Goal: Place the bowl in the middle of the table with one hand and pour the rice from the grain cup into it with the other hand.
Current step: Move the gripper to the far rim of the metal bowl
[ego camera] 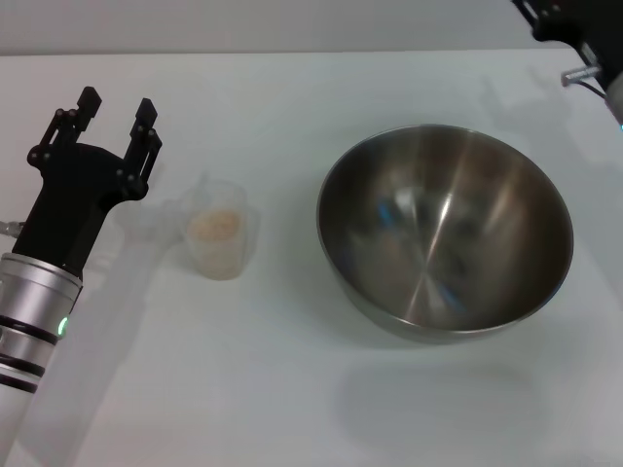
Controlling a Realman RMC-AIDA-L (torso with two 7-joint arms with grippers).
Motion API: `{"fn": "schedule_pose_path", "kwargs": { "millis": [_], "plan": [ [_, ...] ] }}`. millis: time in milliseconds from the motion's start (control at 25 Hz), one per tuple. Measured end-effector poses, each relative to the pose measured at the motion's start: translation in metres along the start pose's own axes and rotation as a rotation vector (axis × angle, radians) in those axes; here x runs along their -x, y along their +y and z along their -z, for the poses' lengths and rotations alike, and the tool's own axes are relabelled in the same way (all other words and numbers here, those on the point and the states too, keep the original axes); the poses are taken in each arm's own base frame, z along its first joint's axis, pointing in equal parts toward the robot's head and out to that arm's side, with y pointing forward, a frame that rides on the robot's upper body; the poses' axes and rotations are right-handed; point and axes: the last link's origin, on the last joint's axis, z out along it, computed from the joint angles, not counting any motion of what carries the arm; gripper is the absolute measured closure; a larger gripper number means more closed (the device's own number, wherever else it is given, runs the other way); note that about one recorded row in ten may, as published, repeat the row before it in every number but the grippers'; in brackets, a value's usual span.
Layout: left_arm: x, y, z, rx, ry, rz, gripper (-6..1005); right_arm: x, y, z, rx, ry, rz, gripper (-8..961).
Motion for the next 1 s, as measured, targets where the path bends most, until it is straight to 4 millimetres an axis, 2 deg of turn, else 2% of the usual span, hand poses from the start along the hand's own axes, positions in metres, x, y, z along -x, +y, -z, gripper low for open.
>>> {"fn": "schedule_pose_path", "kwargs": {
  "millis": [40, 80, 120, 160, 200, 280, 360, 400, 440, 480, 520, 560, 720, 760, 1000],
  "plan": [
    [0.0, -0.001, 0.0, -0.002, 0.0, -0.001, 405, 0.0, 0.0, 0.0, 0.0, 0.0, 0.0, 284],
    [0.0, -0.002, 0.0, -0.005, -0.002, -0.003, 405, 0.014, 0.01, -0.003, 0.017, 0.096, -0.015, 284],
    [0.0, -0.002, 0.0, -0.005, -0.002, -0.003, 405, 0.014, 0.01, -0.003, 0.017, 0.096, -0.015, 284],
    [0.0, -0.002, 0.0, -0.005, -0.002, -0.003, 405, 0.027, 0.019, -0.003, 0.034, 0.213, -0.026, 284],
    [0.0, -0.003, 0.001, -0.01, -0.003, -0.004, 405, 0.027, 0.019, -0.003, 0.034, 0.213, -0.026, 285],
    [0.0, -0.004, 0.002, -0.013, -0.003, -0.004, 405, 0.04, 0.028, 0.001, 0.059, 0.341, -0.039, 285],
    [0.0, -0.004, 0.003, -0.018, -0.001, -0.003, 405, 0.054, 0.034, 0.007, 0.086, 0.439, -0.044, 285],
    [0.0, -0.004, 0.003, -0.018, -0.001, -0.003, 405, 0.073, 0.038, 0.015, 0.11, 0.524, -0.041, 286],
    [0.0, -0.005, 0.004, -0.02, -0.002, -0.003, 405, 0.073, 0.038, 0.015, 0.11, 0.524, -0.041, 286],
    [0.001, -0.006, 0.005, -0.022, -0.004, -0.008, 405, 0.088, 0.039, 0.024, 0.124, 0.596, -0.037, 286],
    [0.001, -0.006, 0.005, -0.022, -0.004, -0.008, 405, 0.088, 0.039, 0.024, 0.124, 0.596, -0.037, 286],
    [0.001, -0.006, 0.005, -0.024, -0.006, -0.011, 405, 0.1, 0.037, 0.031, 0.136, 0.674, -0.051, 286],
    [0.002, -0.007, 0.006, -0.028, -0.007, -0.01, 405, 0.105, 0.03, 0.035, 0.149, 0.804, -0.074, 286],
    [0.002, -0.008, 0.007, -0.03, -0.008, -0.01, 405, 0.102, 0.025, 0.035, 0.148, 0.868, -0.073, 286],
    [0.003, -0.009, 0.01, -0.038, -0.016, -0.011, 405, 0.086, 0.018, 0.035, 0.165, 0.957, -0.029, 287]
  ]
}}
